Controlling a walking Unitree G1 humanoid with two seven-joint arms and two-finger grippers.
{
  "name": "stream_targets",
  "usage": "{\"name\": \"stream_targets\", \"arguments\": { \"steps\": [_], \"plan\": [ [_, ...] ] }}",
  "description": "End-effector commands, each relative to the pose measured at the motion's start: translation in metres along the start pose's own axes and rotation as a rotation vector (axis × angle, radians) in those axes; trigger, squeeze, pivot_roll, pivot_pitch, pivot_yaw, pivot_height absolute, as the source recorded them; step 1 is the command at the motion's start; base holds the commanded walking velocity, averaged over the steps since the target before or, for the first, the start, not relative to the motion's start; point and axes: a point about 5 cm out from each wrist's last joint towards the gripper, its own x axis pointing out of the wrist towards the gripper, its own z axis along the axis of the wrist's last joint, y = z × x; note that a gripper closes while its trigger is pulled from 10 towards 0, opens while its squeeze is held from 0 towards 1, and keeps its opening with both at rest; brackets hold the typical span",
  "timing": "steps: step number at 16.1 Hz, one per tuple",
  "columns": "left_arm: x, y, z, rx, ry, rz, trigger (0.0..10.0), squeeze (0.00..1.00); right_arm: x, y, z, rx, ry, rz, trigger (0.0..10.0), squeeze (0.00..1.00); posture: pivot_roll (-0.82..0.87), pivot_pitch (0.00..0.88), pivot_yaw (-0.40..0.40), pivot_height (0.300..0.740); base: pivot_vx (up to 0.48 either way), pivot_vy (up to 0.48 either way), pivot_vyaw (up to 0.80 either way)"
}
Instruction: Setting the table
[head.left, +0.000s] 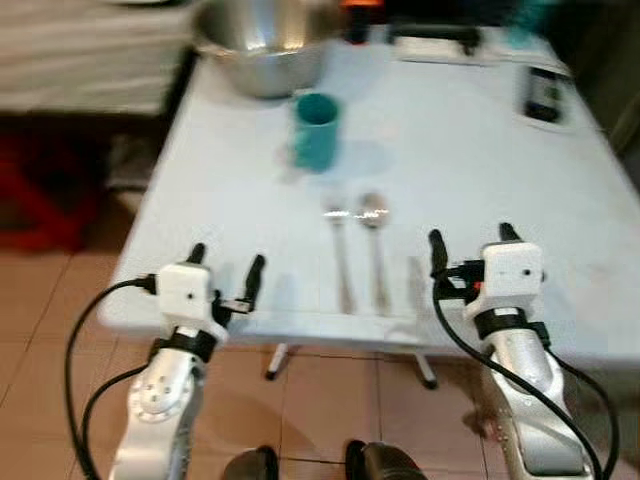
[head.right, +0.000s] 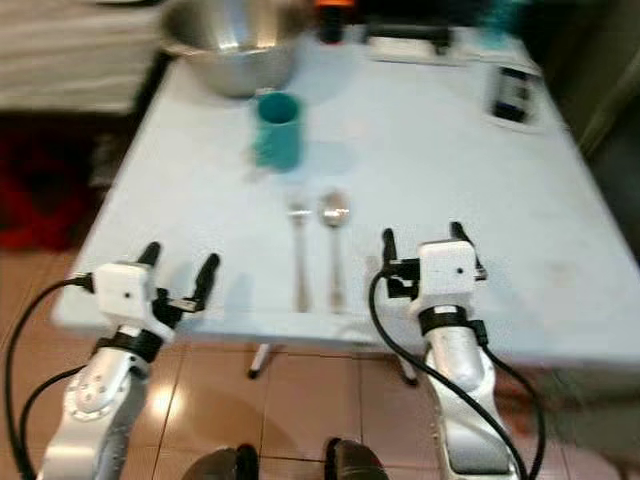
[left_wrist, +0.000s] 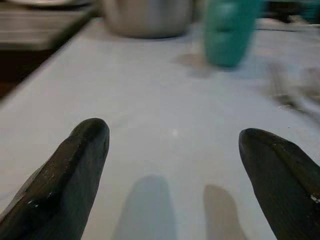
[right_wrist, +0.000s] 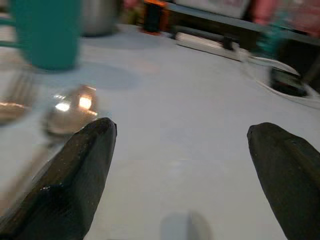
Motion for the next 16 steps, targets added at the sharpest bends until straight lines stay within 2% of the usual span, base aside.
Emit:
{"name": "stream_targets", "arguments": {
  "steps": [1,4,8,16],
  "plan": [
    [-0.0032,-0.0008,-0.0027,-0.001,0.016,0.001,10.0,0.00,-0.0024,-0.0025,0.0017,-0.002,-0.009,-0.007,10.0,0.00,-0.11,0.237,0.005,0.740,0.000,0.000,0.46],
    [-0.0031,0.0042,-0.0053,0.007,0.042,0.031,10.0,0.00,-0.0029,-0.0001,0.0008,0.008,-0.005,-0.002,10.0,0.00,-0.11,0.238,0.007,0.740,0.000,0.000,0.15],
    [-0.0006,0.0010,-0.0039,0.005,0.034,0.007,10.0,0.00,-0.0029,0.0005,0.0008,0.018,-0.006,-0.007,10.0,0.00,-0.11,0.238,0.009,0.740,0.000,0.000,0.00],
    [0.0005,0.0008,-0.0032,0.002,0.035,0.002,10.0,0.00,-0.0033,0.0014,0.0009,0.023,-0.008,-0.009,10.0,0.00,-0.11,0.240,0.015,0.740,0.000,0.337,0.00]
  ]
}}
